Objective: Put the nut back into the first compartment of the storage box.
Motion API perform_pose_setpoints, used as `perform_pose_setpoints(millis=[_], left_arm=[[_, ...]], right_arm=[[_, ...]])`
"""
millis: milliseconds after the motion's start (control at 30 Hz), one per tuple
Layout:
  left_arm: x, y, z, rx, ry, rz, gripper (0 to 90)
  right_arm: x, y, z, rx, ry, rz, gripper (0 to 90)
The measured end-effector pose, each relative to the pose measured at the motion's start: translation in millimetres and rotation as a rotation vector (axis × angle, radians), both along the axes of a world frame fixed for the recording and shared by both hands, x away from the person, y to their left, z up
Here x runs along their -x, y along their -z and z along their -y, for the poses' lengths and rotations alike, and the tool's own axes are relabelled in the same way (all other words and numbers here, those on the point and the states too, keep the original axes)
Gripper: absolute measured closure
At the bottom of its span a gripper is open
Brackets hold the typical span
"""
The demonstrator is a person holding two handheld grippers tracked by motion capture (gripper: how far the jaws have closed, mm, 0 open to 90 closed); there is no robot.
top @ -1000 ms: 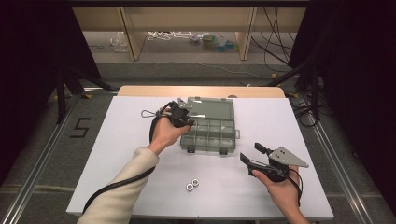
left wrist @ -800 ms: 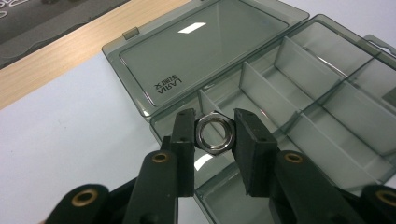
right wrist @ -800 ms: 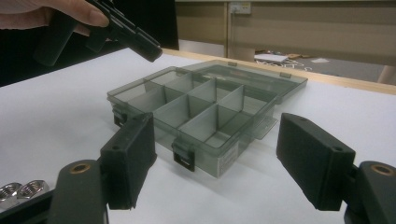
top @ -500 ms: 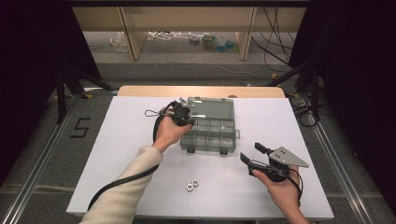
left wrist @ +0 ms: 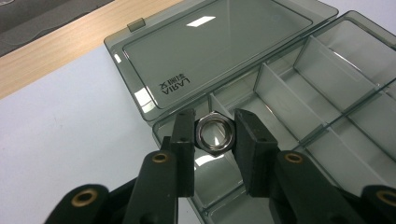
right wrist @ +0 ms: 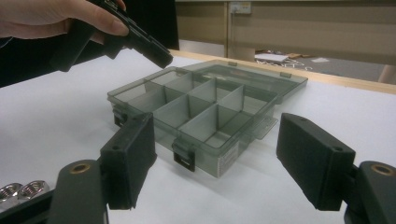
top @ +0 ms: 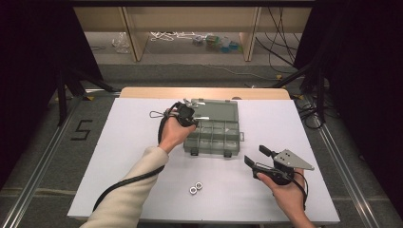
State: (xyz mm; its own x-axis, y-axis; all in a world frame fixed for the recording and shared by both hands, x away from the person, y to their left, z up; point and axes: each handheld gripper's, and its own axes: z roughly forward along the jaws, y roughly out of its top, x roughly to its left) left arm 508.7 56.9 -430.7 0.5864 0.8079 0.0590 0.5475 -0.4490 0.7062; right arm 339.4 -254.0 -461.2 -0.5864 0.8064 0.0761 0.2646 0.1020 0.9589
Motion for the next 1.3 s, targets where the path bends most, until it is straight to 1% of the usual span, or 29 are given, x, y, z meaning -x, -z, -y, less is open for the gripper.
perform_pose_setpoints(millis=[33,67,100,167,200,233,267,300,400,467,500,533,567,633,900,933,1100,1167,1200,1300], left_arm=[[-0.2,0.7,0.7,0.003,-0.003,-0.001,70.2],[-0.3,1.2,1.2,0.001,-0.002,-0.002,70.2],[-0.5,1.4,1.4,-0.007,0.001,-0.004,70.2],[-0.8,3.5,3.0,-0.001,-0.004,-0.005,70.2],[-1.0,4.0,3.2,-0.004,-0.004,-0.007,70.2],[-1.4,3.6,2.4,-0.028,0.005,-0.014,70.2],[-2.1,5.2,2.8,-0.022,0.005,-0.017,70.2],[-2.3,5.9,3.0,-0.022,0.000,-0.016,70.2],[-3.4,8.0,2.9,-0.039,0.001,-0.030,70.2],[-4.1,9.9,3.1,-0.040,-0.004,-0.035,70.2],[-4.8,10.9,3.2,-0.038,-0.005,-0.037,70.2],[-5.5,12.1,3.4,-0.048,-0.005,-0.039,70.2],[-6.0,12.6,3.5,-0.050,-0.002,-0.045,70.2],[-6.2,13.5,4.4,-0.049,-0.005,-0.043,70.2],[-7.6,14.8,6.7,-0.057,-0.003,-0.040,70.2],[-7.9,15.4,6.5,-0.061,-0.003,-0.040,70.1],[-8.9,16.8,4.9,-0.059,-0.014,-0.043,70.1],[-9.2,16.6,4.7,-0.059,-0.006,-0.050,70.0],[-9.2,16.6,4.8,-0.058,-0.004,-0.051,70.0],[-9.2,16.5,4.7,-0.064,-0.004,-0.056,69.8]], right_arm=[[0.3,-0.4,0.4,0.007,-0.003,-0.008,28.9],[-0.3,0.2,0.1,0.000,0.001,0.005,28.9],[-0.1,0.1,0.1,0.000,0.002,0.004,28.9],[-0.1,0.0,0.1,-0.001,0.003,0.004,28.9],[-0.4,0.1,0.2,0.001,0.003,0.008,28.9],[-0.4,0.1,0.2,0.001,0.003,0.008,28.9],[-0.1,0.1,0.1,-0.001,0.002,0.003,28.9],[-0.6,0.2,0.4,0.001,0.003,0.010,28.9],[-0.4,0.3,0.0,-0.004,0.002,0.002,28.9],[-0.3,0.4,-0.2,-0.004,0.002,0.001,28.9],[-0.1,0.2,-0.4,-0.012,-0.006,-0.010,28.9],[-0.2,0.4,-0.7,-0.015,-0.003,-0.007,28.9],[-0.1,0.1,-0.3,-0.008,0.002,-0.006,28.9],[-0.5,0.4,-0.2,-0.005,0.002,0.001,28.9],[-0.4,0.2,0.2,-0.006,0.000,0.002,28.9],[-0.8,0.7,-0.4,-0.022,-0.010,-0.002,28.9],[-0.8,0.6,-0.4,-0.022,-0.010,-0.002,28.8],[-0.1,0.1,-0.1,-0.010,-0.001,-0.007,28.8],[-0.1,0.1,-0.2,-0.010,-0.010,-0.014,28.8],[-0.5,0.5,-0.5,-0.012,-0.009,-0.005,28.8]])
